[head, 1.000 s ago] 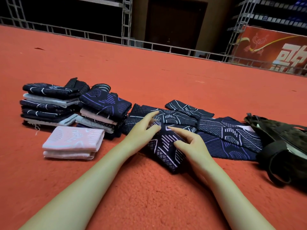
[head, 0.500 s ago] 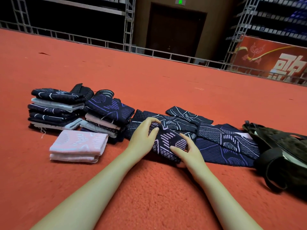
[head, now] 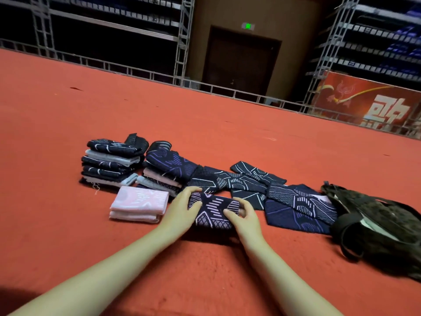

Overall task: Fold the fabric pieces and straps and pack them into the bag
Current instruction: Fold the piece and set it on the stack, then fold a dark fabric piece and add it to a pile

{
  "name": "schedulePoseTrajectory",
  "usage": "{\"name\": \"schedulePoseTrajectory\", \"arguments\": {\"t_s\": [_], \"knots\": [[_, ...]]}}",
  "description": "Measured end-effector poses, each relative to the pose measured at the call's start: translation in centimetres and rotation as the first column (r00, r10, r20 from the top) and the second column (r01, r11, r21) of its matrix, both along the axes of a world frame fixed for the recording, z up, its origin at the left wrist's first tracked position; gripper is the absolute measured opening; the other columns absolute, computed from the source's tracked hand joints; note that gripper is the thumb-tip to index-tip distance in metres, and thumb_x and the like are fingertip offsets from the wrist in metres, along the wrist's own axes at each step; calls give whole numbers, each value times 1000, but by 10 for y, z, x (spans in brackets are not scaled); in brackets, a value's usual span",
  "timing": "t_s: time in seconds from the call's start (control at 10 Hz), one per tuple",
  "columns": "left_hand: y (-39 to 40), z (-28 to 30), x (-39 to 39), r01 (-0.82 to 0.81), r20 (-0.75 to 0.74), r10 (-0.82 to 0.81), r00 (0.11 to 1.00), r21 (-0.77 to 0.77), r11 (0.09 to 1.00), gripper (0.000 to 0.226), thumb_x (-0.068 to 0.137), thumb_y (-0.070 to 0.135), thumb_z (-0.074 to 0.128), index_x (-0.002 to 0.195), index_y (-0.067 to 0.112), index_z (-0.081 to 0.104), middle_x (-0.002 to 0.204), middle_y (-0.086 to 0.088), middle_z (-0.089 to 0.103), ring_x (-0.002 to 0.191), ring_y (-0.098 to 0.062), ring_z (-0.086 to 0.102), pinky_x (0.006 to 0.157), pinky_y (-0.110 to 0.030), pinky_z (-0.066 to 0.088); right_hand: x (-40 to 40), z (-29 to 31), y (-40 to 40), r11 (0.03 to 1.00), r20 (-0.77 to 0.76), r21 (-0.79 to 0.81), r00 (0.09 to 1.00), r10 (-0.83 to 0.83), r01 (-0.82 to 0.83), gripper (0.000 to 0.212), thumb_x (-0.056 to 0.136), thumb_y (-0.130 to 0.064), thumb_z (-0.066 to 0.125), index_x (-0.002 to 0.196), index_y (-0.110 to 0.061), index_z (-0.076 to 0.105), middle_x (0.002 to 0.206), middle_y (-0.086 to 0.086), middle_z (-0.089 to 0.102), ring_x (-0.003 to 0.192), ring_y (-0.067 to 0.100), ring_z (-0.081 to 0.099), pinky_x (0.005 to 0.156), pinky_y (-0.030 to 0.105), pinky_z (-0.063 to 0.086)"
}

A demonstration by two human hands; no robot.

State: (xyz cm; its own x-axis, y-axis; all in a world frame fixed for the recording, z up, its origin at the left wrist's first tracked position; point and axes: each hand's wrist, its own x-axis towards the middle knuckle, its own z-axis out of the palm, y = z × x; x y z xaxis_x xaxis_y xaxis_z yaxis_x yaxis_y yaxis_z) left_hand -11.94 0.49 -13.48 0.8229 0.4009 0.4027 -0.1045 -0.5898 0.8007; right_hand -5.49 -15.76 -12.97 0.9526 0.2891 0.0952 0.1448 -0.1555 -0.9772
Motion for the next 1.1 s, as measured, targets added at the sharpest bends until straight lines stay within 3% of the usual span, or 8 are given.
{"name": "schedulePoseTrajectory", "arguments": {"t_s": [0.1,0.2,0.3,0.4,0.6,0.9,1.0,1.1], "knots": [[37,9,-35,-91,-2,91,996,16,996,31,87,9,57,116,17,56,116,1,59,110,-15,52,99,-30,38,-24,11,42,994,-127,96,990,63,-51,31,82,-1,67,112,-7,59,97,9,69,82,19,65,76,27,53],[72,20,-62,-211,6,210,978,34,977,31,86,14,55,117,18,56,114,0,55,114,-17,48,100,-29,35,-47,21,88,977,-246,189,959,141,-95,28,73,-8,66,100,-6,66,103,13,70,89,24,65,82,36,51],[96,33,-80,-304,16,304,953,19,952,33,88,7,54,121,14,54,114,-4,47,111,-16,45,95,-21,30,-62,26,124,989,-213,140,973,85,-56,43,71,-14,68,113,-10,59,106,8,66,98,22,62,92,32,47],[113,32,-85,-345,0,345,939,52,937,34,89,8,55,123,12,54,120,-10,48,115,-22,49,104,-35,36,-77,29,137,999,-123,30,992,27,-24,39,86,-7,61,124,-5,51,100,5,57,91,17,53,91,30,43],[120,11,-82,-278,-199,291,936,90,956,40,99,14,41,138,11,46,140,-9,49,129,-24,44,103,-27,30,-96,18,146,999,-33,-20,999,32,-33,26,95,-13,50,112,6,59,107,23,64,101,36,59,87,37,45],[152,5,-71,-365,-233,414,880,228,903,32,98,20,40,117,11,64,117,-16,65,111,-34,56,91,-36,41,-89,-4,145,976,157,-180,976,151,-122,19,91,-38,54,94,-22,64,72,-12,60,76,16,62,79,39,53],[137,12,-67,-389,-67,444,893,381,839,30,93,18,48,116,10,65,112,-15,62,110,-37,51,95,-42,40,-73,-6,128,953,202,-287,966,159,-97,35,95,-36,51,118,-12,62,109,2,66,104,18,59,92,32,44],[106,24,-64,-307,79,306,949,453,837,40,86,24,41,115,11,65,109,-6,60,110,-27,48,92,-38,43,-44,-9,99,952,229,-305,969,92,-18,32,96,-29,51,120,-12,61,118,5,65,112,19,58,95,29,42]]}}
